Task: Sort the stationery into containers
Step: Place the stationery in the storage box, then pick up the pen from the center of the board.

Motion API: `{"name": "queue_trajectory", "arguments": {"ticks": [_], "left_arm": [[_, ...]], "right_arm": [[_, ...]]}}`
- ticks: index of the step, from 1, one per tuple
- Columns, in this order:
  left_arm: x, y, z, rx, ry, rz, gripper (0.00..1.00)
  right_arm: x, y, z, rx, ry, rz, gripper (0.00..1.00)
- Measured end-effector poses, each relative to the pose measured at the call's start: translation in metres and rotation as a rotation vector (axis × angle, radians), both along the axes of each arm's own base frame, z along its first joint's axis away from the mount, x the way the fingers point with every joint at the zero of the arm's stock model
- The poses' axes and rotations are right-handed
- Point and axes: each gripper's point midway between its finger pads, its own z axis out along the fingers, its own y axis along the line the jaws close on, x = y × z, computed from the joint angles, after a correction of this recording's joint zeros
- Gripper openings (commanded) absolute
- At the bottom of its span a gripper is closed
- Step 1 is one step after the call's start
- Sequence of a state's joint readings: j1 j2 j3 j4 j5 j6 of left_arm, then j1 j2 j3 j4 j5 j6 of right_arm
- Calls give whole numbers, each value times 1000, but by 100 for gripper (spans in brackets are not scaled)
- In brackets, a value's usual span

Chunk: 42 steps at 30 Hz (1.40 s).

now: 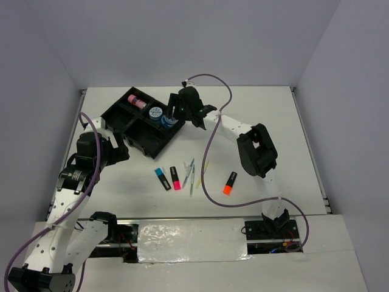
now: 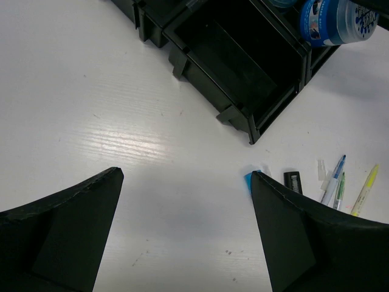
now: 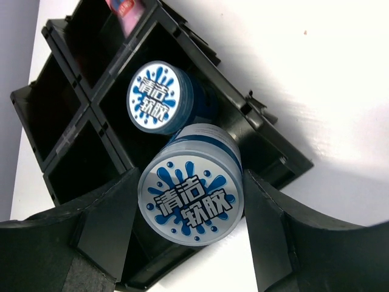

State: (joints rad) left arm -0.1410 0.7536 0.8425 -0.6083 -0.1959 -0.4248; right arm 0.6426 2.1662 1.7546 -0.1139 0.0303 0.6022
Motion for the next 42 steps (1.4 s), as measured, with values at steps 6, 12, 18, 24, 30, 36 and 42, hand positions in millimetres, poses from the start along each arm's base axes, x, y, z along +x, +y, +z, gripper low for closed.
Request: {"name": "queue_trajectory", "arguments": {"ticks": [6,12,18,24,30,36,42], "left_arm": [[-1,-1,2,-4,-9,-4,99],[-1,-1,3,-5,-11,-7,99],[-1,-1,3,-4,-11,-3,99],[-1,3,3,6,-13,15,99],[-1,3,2,6,-11,15,99],[0,3,0,8,0,14,99],[0,3,0,8,1,14,99]], "right_arm": [[12,9,7,0,-23,9,95],[22,19,39,24,-81,17,100],[14,3,49,-51,-71,-33,100],[-72,-58,38,-229,57,-203,98],[-159,-114,-3,-303,189,-327,85],[-185,-133,-34,-368,283,-439,65],[-196,-132,-51,-366,330,-479,64]]}}
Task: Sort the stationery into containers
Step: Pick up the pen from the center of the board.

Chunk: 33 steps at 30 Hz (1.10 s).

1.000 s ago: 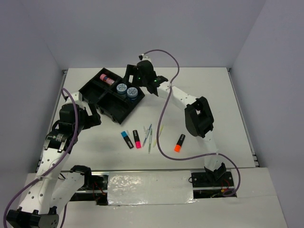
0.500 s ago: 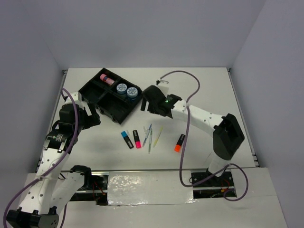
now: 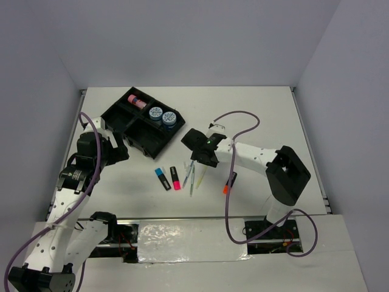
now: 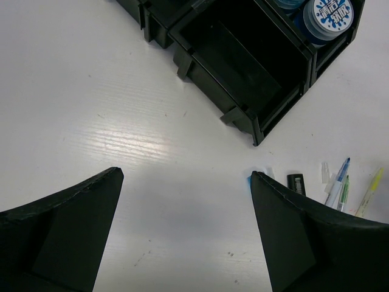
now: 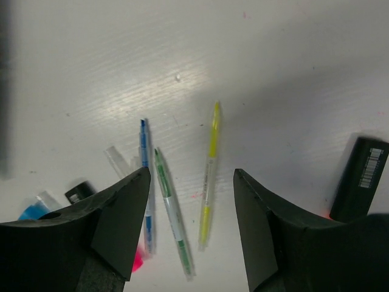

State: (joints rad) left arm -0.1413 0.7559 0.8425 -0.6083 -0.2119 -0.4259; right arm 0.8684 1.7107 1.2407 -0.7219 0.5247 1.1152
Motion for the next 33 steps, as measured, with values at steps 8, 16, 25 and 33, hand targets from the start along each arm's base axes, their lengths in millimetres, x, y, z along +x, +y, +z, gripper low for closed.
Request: {"name": "queue_trajectory", "arguments": {"ticks": [8,16,25,33], "left_arm": [[0,-3,0,0,0,-12,99],[0,-3,0,0,2,-13,99],[2,-4,-7,2,28,-11,99],[12,-50,-18,-58,114,-64,99]], "right_arm": [[-15,-2,-46,-38,98,-29,59],[-22,-1,-71,-50,146,-39,42],[-25,-5,-71,-18,120,-54,0],[-29,-13,-47,-9,72,21,0]]}}
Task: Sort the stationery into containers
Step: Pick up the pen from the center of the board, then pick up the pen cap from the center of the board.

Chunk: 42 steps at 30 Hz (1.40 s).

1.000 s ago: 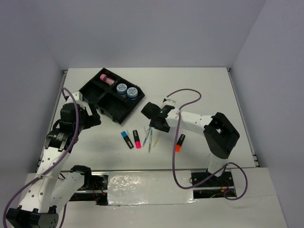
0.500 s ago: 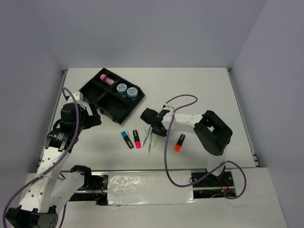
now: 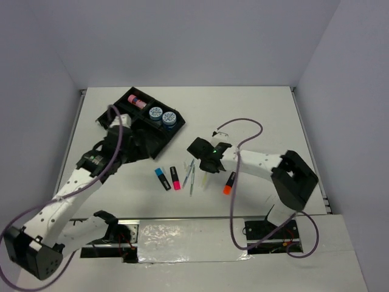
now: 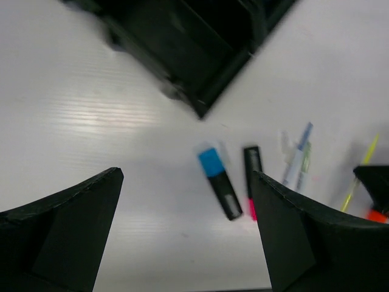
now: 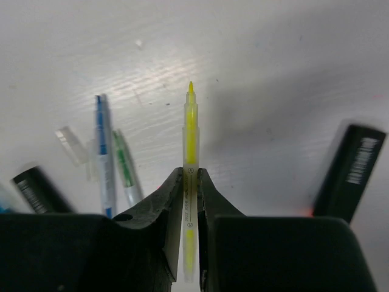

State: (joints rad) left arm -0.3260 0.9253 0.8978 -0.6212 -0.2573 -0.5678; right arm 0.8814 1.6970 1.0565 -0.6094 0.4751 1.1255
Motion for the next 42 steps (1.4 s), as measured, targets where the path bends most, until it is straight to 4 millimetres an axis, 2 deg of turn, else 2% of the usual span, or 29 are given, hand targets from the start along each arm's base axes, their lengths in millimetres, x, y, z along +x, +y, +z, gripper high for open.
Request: {"name": "queue_trajectory", "arguments": {"ticks": [2,4,5,7,8,11,14,19,25,30,37,42], "left_arm": [[0,-38,-2,-5,20,-69,99],[2,-74,-7,-9,42,-118,94],[4,-87,-12,-9,56,-126,86],[9,-107,-25,0,87,-120,73],[12,-115,-32,7,103,-110,62],[22,-135,-55,36,152,-89,51],[34,-153,-74,61,196,-74,51],[48,-173,-98,86,240,-53,48],[56,-187,-104,95,247,-41,48],[59,-192,-109,96,253,-32,48],[56,-190,-134,130,302,-14,48],[56,-194,-136,110,307,-8,48]], "right_arm": [[4,-4,30,18,-69,37,0],[4,-11,64,45,-152,76,0],[3,-17,82,63,-193,92,0],[-2,-28,117,110,-283,118,0],[-6,-34,130,129,-318,130,0],[-18,-50,152,163,-390,167,0],[-26,-60,152,156,-403,189,1],[-33,-70,139,104,-373,220,0],[-36,-72,128,82,-352,236,0],[-38,-73,123,77,-342,240,0],[-39,-74,119,71,-336,241,0],[-40,-75,117,66,-331,242,0]]}}
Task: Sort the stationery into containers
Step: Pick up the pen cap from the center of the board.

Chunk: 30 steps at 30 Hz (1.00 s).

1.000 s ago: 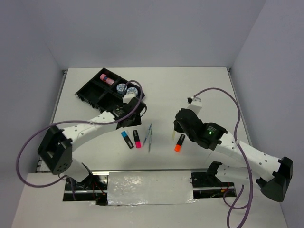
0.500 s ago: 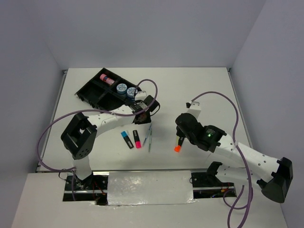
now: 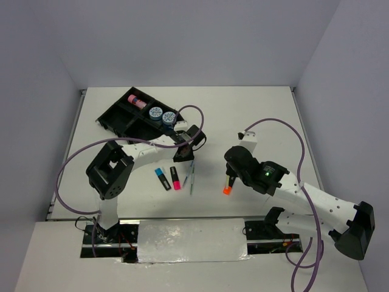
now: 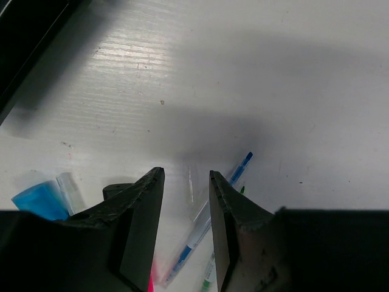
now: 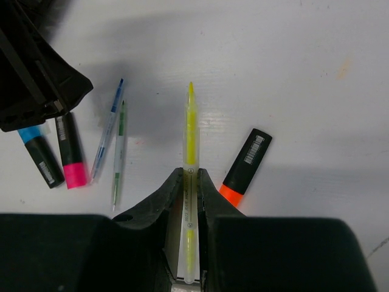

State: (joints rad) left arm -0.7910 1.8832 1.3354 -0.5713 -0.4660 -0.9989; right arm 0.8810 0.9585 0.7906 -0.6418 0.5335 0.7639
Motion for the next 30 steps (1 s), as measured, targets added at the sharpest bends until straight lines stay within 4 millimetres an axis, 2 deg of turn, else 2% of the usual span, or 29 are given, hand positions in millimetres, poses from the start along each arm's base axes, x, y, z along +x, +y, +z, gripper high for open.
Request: {"name": "queue_trajectory", "arguments": {"ticks": [10,22,28,30], "left_arm": [[-2,-2,-19,13,33,-4,45],[-5,-3,-30,8,48,-7,35],[-4,-3,-30,2,43,-3,13],[-4,-3,-29,0,42,-3,10]], "right_arm": [[0,1,0,1,2,4,0],[-1,2,-1,5,6,13,0],[-1,4,-2,3,11,21,0],[-1,5,-2,4,12,27,0]]}}
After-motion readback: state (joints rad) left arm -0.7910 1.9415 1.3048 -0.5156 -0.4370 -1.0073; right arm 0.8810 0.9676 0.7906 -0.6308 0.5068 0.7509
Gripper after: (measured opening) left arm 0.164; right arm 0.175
